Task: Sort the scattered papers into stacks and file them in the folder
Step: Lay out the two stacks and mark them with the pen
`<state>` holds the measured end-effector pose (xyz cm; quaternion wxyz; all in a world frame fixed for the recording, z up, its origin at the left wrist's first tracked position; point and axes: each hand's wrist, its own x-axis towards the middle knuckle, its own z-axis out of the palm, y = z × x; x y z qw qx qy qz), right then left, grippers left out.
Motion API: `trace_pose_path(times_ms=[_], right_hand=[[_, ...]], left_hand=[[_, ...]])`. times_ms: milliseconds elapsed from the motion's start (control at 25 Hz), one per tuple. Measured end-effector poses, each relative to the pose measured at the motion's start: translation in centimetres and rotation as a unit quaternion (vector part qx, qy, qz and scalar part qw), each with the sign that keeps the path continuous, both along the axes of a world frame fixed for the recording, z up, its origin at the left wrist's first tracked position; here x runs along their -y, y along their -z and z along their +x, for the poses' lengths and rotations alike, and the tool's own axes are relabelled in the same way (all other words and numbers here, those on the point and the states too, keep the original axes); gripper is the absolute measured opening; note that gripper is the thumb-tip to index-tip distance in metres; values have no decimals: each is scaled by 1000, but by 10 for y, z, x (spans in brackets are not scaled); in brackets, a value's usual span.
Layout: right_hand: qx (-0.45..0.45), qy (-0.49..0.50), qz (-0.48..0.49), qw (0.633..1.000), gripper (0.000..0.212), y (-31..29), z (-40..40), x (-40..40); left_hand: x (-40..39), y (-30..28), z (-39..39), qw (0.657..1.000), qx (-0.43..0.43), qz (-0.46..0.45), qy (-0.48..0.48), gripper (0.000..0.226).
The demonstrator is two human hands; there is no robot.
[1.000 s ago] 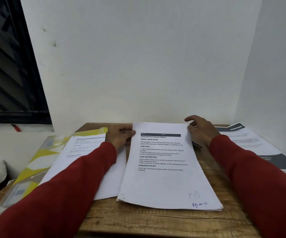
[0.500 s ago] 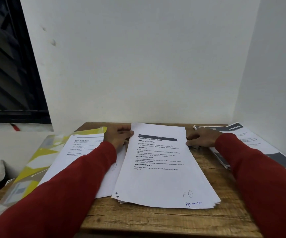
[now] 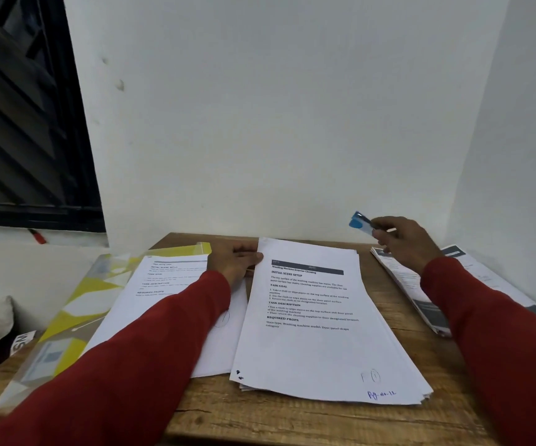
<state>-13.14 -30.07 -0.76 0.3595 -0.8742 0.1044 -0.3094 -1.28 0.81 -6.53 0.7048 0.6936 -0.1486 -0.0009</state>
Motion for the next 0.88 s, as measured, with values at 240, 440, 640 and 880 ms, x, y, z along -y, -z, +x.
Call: trace_pose_path(times_ms=[240,440,640,880], right_hand=[[-25,-185,-199,962,30,-40,45,-60],[-21,-218,-186,958,27,-34,70,-84],[0,-224,-167,960,23,-33,77,-82],[3,-232,-207,951,25,-37,75,-79]], left_hand=[[1,0,3,1000,-8,-22,10,19],[5,-4,2,1000,-10,-20,14,22],[4,-6,3,999,-10,-22,21,21],[4,-4,-1,1000,-6,-3,6,23]])
